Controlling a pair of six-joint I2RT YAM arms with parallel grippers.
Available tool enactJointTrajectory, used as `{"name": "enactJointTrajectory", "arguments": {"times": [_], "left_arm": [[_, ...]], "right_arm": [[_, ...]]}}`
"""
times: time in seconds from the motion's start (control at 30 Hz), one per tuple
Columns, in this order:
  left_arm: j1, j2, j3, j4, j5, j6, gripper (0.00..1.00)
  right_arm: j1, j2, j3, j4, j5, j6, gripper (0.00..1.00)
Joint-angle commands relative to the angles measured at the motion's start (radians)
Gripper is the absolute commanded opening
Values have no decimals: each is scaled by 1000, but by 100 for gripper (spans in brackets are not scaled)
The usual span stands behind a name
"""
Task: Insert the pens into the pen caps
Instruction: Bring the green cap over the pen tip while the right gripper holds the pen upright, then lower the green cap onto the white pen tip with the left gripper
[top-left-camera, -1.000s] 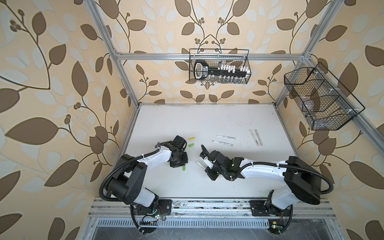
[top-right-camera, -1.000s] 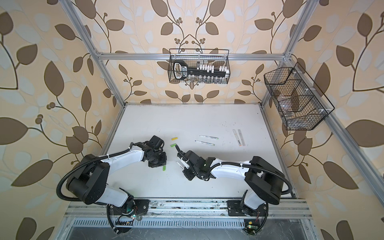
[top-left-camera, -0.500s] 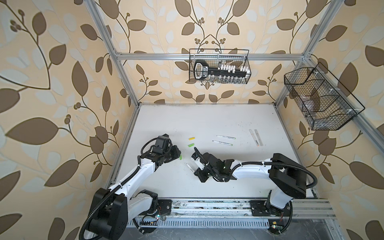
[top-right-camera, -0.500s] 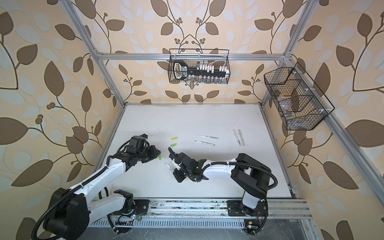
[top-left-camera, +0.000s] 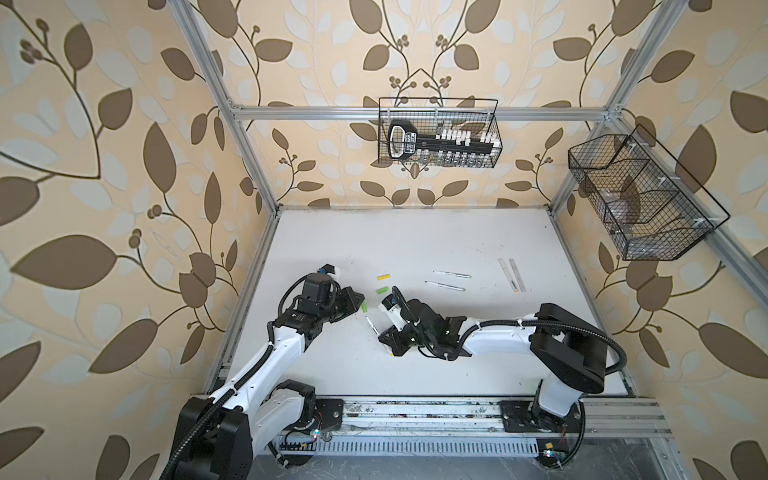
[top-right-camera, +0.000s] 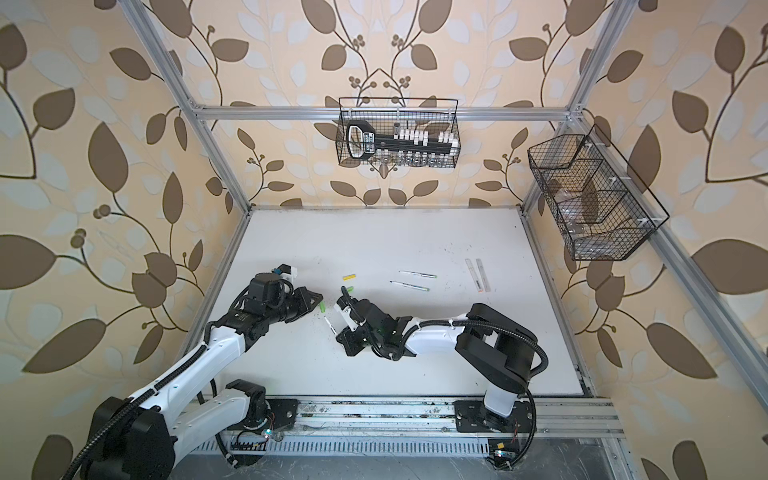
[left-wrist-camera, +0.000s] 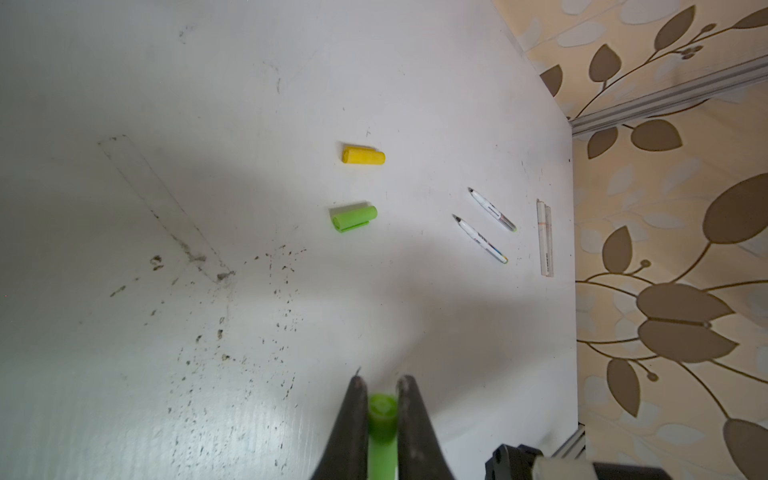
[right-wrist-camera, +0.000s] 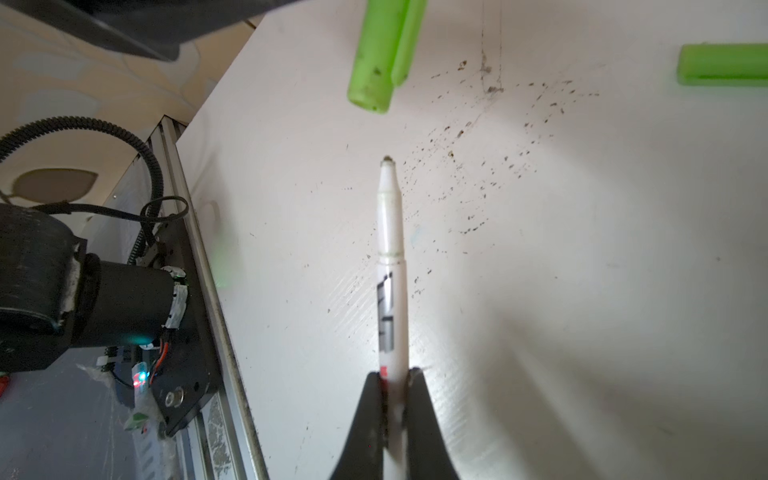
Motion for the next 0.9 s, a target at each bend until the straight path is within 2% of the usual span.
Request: {"name": "enactJointTrajectory", "arguments": {"times": [0.0,0.87], "left_arm": [[15,-24,-17,39,31,-10,13],[23,-67,-32,11,-21,-6,11]], "right_arm": [[-2,17,27,46,-16,22,4],[-9,-1,31,52,-3,21,4]]}}
